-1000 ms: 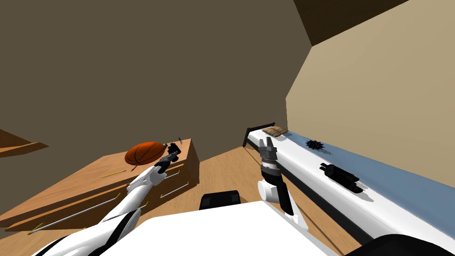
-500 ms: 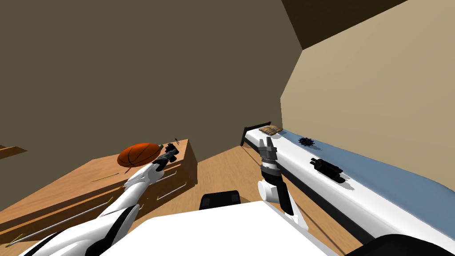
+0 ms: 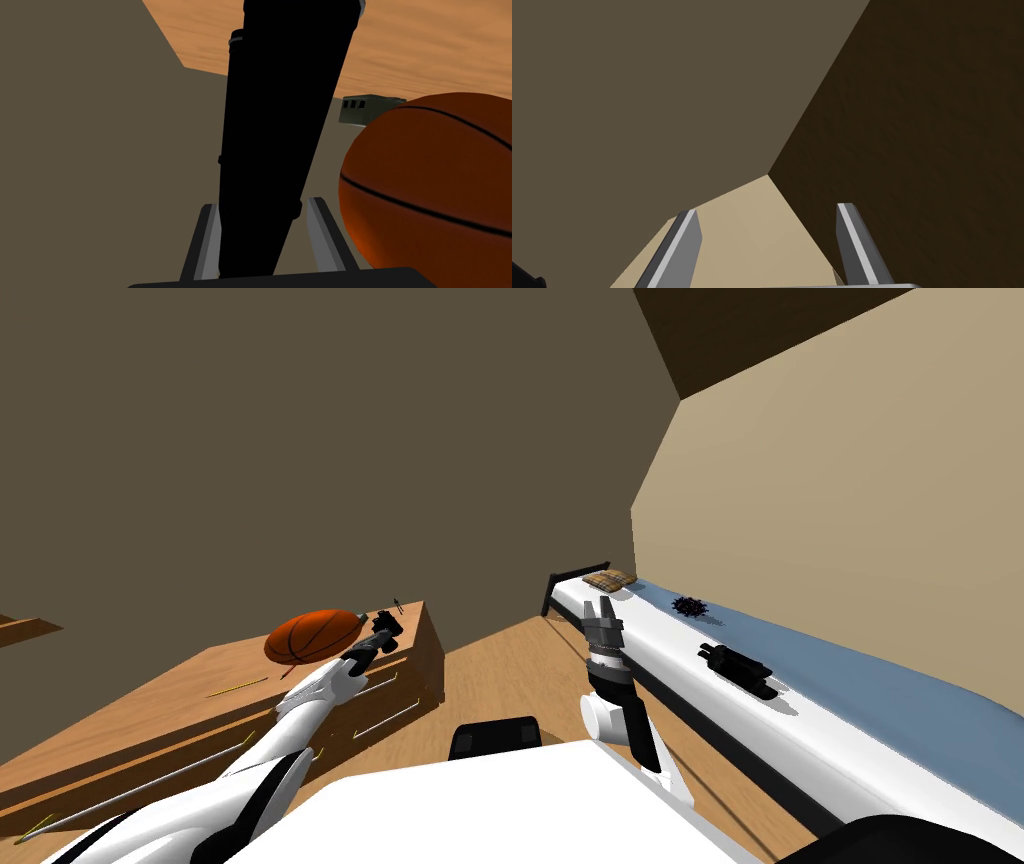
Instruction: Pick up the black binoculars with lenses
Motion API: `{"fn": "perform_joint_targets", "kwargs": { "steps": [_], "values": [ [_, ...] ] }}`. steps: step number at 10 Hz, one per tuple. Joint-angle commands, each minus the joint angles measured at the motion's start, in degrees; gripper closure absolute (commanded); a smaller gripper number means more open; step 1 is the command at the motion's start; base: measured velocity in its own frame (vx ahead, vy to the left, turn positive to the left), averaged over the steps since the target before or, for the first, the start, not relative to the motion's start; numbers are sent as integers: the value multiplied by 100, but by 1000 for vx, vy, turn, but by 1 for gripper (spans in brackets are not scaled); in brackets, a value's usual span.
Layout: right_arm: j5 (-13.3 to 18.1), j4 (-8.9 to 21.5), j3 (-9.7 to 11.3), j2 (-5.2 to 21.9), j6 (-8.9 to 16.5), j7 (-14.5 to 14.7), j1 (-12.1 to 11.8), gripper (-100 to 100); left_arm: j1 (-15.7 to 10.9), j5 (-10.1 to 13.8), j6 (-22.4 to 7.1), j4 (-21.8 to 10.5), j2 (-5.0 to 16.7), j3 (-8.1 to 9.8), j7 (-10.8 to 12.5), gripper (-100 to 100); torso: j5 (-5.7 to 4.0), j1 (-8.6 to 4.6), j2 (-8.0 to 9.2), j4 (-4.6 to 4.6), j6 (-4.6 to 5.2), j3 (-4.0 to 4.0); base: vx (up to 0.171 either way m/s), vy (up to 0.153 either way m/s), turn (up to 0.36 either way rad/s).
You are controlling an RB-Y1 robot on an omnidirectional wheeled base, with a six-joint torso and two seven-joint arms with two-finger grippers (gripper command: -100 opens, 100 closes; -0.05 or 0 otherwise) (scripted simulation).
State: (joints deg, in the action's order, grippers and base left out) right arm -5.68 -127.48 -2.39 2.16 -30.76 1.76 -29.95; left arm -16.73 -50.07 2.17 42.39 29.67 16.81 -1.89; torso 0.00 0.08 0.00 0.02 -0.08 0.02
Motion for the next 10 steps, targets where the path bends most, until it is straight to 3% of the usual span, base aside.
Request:
{"fn": "perform_joint_targets", "kwargs": {
  "steps": [1,2,3,4,5,7,8,9,10],
  "values": [
    [0,0,0,0,0,0,0,0,0,0,0,0,0,0,0,100,0,0,0,0,0,0,0,0,0],
    [0,0,0,0,0,0,0,0,0,0,0,0,1,1,1,100,0,-1,0,0,1,0,0,0,0],
    [0,0,0,0,0,0,0,0,0,1,0,0,1,2,2,0,0,-1,0,-1,2,0,0,0,0],
    [0,0,0,0,0,0,0,0,270,288,-176,287,-219,-166,-285,100,0,-2,0,-1,2,0,60,68,258],
    [0,0,-1,1,0,0,-2,0,270,314,-176,435,-219,-166,-232,100,12,22,-7,-14,-23,-10,82,65,165],
    [0,0,0,0,0,0,0,0,270,314,-176,435,-219,-166,-476,100,19,33,-21,-19,-13,-20,31,19,-4],
    [0,0,0,0,0,0,0,0,553,598,-365,716,-426,-406,-683,100,19,27,-16,-20,-9,-18,65,55,278],
    [0,0,-1,0,0,0,-2,0,566,641,-365,995,-426,-406,-765,100,34,42,-23,-39,-31,-30,84,50,169],
    [0,0,-1,1,0,0,-1,0,566,641,-365,995,-426,-406,-904,100,36,51,-33,-41,-28,-36,39,25,-6]
  ]
}}
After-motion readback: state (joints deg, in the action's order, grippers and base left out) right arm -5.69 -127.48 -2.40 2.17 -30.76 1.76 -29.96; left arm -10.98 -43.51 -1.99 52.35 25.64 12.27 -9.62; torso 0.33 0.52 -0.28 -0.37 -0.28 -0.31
